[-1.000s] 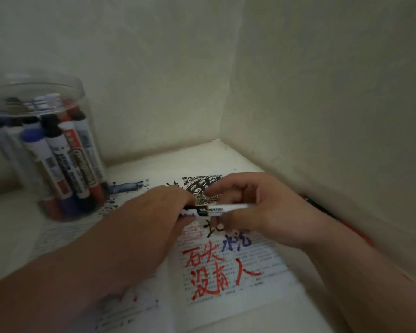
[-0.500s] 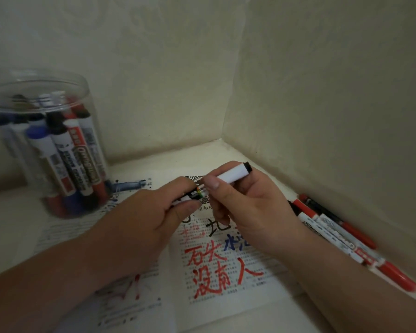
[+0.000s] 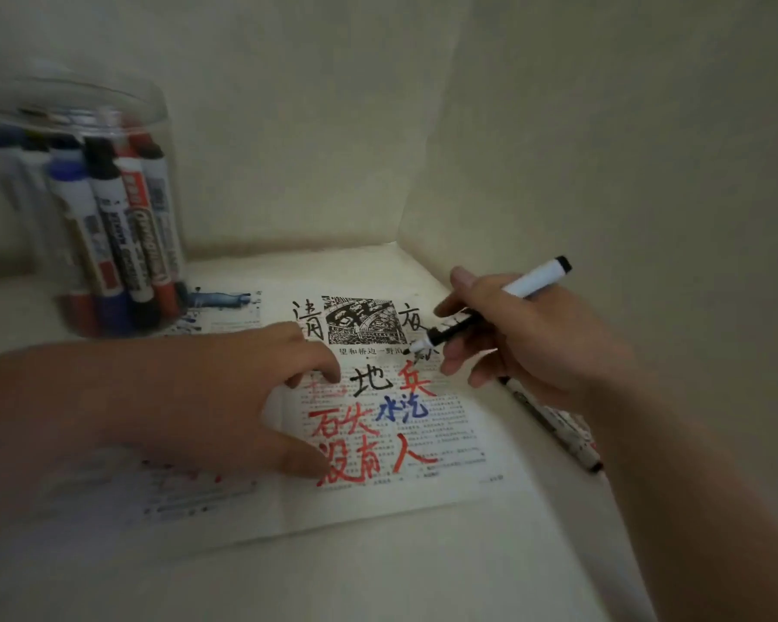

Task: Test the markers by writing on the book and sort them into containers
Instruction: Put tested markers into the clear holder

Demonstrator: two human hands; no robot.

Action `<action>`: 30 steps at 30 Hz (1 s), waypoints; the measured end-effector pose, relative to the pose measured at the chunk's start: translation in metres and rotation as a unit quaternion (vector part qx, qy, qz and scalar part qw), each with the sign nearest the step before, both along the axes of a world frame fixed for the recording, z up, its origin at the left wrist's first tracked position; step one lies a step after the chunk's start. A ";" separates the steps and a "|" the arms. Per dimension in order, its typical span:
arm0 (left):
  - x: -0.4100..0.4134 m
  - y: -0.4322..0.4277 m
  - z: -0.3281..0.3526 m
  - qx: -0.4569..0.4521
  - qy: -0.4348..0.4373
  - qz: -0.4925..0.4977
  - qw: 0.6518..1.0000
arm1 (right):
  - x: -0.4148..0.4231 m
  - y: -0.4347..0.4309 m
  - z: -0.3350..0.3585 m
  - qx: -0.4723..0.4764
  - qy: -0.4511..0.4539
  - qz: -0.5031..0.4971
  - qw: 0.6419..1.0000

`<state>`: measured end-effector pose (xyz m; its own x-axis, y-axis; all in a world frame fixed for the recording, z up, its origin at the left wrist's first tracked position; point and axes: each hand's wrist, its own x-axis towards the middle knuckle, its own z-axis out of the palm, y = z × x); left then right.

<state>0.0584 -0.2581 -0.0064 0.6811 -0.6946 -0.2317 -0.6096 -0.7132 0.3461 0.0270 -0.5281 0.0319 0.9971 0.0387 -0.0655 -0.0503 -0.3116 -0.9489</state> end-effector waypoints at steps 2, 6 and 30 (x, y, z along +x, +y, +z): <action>-0.001 -0.006 0.013 0.089 0.008 -0.015 0.996 | -0.013 -0.007 -0.003 -0.004 0.019 0.053 0.998; 0.010 -0.035 0.019 0.049 -0.036 0.002 0.998 | -0.026 -0.017 -0.031 0.043 0.018 0.035 0.998; 0.015 -0.047 -0.017 -0.012 -0.100 -0.001 0.995 | -0.033 -0.015 -0.048 0.040 -0.019 0.034 0.998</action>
<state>0.0736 -0.3052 -0.0229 0.7110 -0.6992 -0.0750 -0.6688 -0.7053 0.2350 -0.0062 -0.5433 -0.0166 0.9938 0.1095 -0.0214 0.0052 -0.2366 -0.9716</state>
